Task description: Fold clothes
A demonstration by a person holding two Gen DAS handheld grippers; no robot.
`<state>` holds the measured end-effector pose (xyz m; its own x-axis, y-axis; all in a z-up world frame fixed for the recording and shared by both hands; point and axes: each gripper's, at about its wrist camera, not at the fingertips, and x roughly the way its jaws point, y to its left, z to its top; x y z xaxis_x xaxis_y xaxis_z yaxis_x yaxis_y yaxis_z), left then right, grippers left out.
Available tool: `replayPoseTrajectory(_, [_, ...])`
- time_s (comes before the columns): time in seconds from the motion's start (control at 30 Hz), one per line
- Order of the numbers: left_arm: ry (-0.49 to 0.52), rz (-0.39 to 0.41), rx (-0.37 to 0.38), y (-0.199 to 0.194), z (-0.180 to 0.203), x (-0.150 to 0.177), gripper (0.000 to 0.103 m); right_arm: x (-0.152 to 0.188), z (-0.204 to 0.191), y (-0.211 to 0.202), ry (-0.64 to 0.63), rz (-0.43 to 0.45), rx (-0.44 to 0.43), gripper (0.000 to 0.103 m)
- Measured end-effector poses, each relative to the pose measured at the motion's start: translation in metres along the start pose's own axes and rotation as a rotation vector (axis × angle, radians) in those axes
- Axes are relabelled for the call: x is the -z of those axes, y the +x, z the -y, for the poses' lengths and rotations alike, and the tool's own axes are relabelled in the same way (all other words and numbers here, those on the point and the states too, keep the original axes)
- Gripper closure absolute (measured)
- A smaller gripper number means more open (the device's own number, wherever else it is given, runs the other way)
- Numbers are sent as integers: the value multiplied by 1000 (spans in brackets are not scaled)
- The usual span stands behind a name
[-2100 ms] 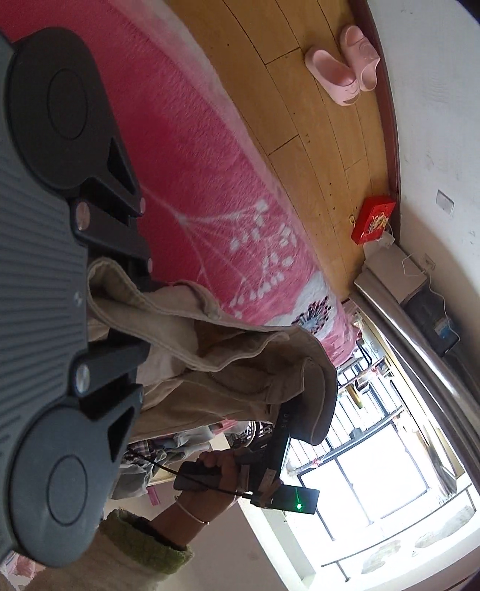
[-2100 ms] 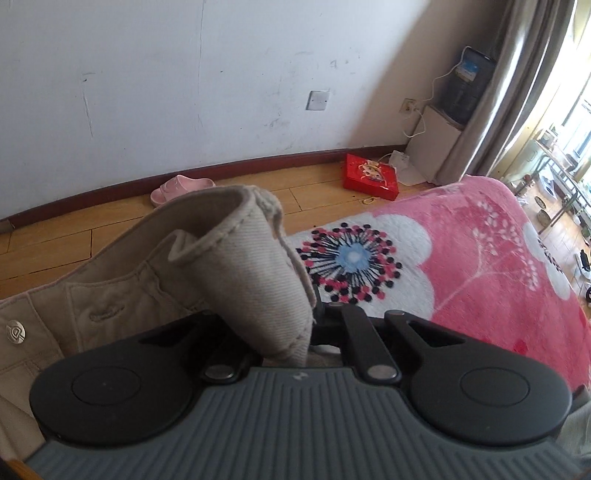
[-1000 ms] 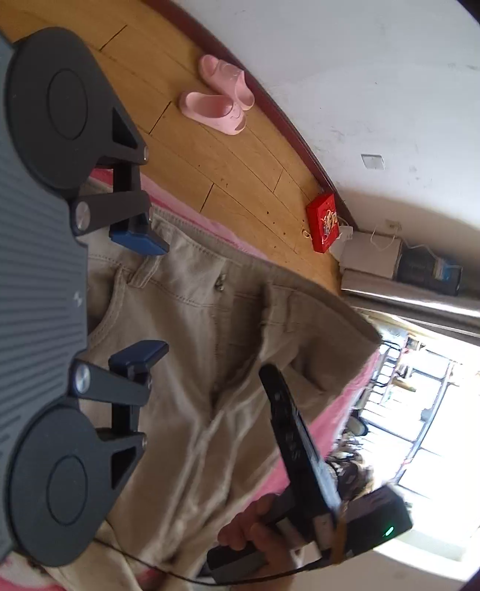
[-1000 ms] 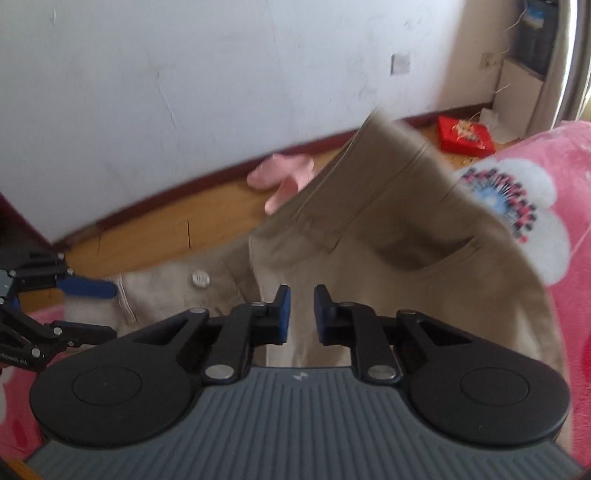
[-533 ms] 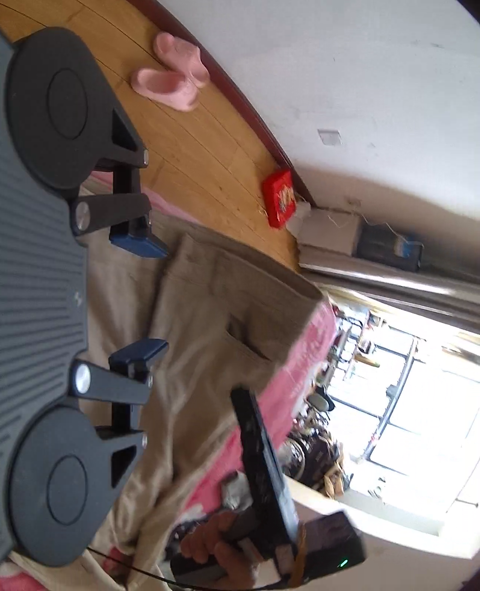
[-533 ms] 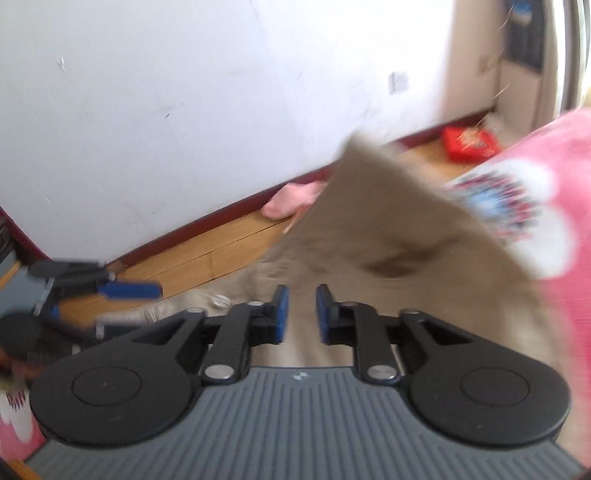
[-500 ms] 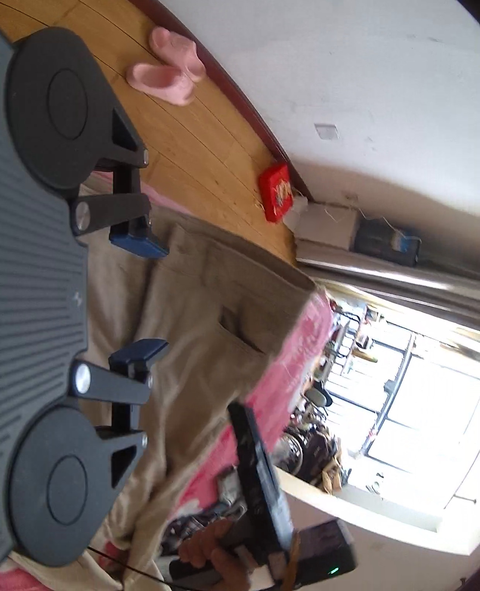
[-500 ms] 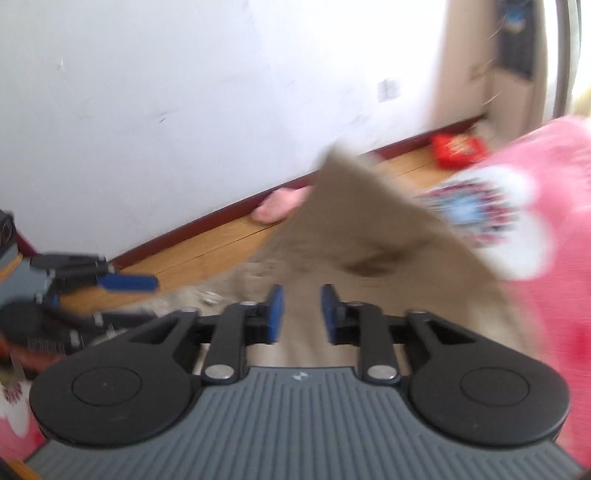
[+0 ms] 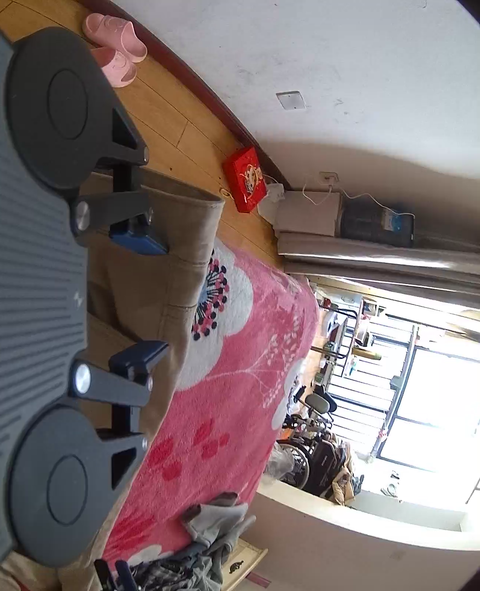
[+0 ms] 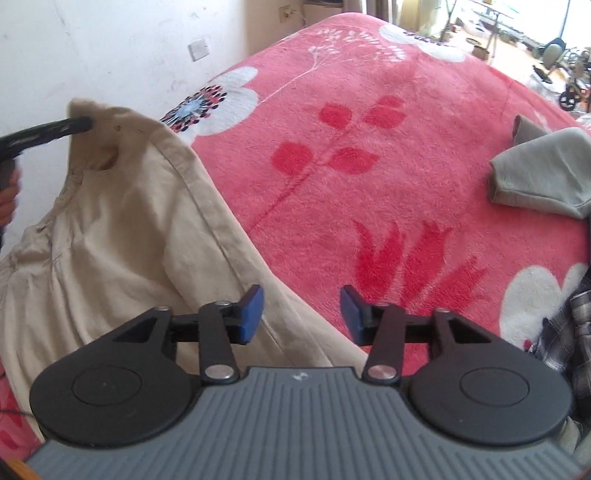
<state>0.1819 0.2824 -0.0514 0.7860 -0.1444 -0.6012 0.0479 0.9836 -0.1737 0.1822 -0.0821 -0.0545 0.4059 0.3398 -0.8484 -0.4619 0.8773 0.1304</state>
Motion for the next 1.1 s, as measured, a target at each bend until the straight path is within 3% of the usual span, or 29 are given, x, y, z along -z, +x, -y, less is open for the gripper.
replayPoseTrajectory(0.1, [-36,-35,-16,9,-12,-1,51,7,12,-3,14,3,-103,54])
replayPoseTrajectory(0.27, [-48,-57,-36,11,-25,3,51,11,18,14,5,-52,-152,57])
replayPoseTrajectory(0.33, [-29,-65,-43,11,-26,8,51,13,15,18,2,-60,-158,74])
replayPoseTrajectory(0.37, [-16,-68,-44,11,-26,10,51,14,12,18,-13,-54,-156,90])
replayPoseTrajectory(0.47, [21,-71,-54,12,-25,16,51,18,-8,6,-110,20,-81,102])
replayPoseTrajectory(0.57, [22,-59,-79,13,-23,21,51,15,-24,-13,-196,109,24,103])
replayPoseTrajectory(0.7, [26,-49,-124,23,-21,22,51,-13,-28,-30,-261,230,145,103])
replayPoseTrajectory(0.8, [37,-56,-159,35,-19,23,51,-37,-15,-7,-254,260,195,103])
replayPoseTrajectory(0.97, [48,-71,-207,52,-18,24,50,-43,23,74,-84,187,230,100])
replayPoseTrajectory(1.03, [42,-84,-210,55,-20,23,50,-33,32,98,-28,172,252,93])
replayPoseTrajectory(1.1, [35,-67,-188,48,-19,18,51,-28,42,80,32,200,220,79])
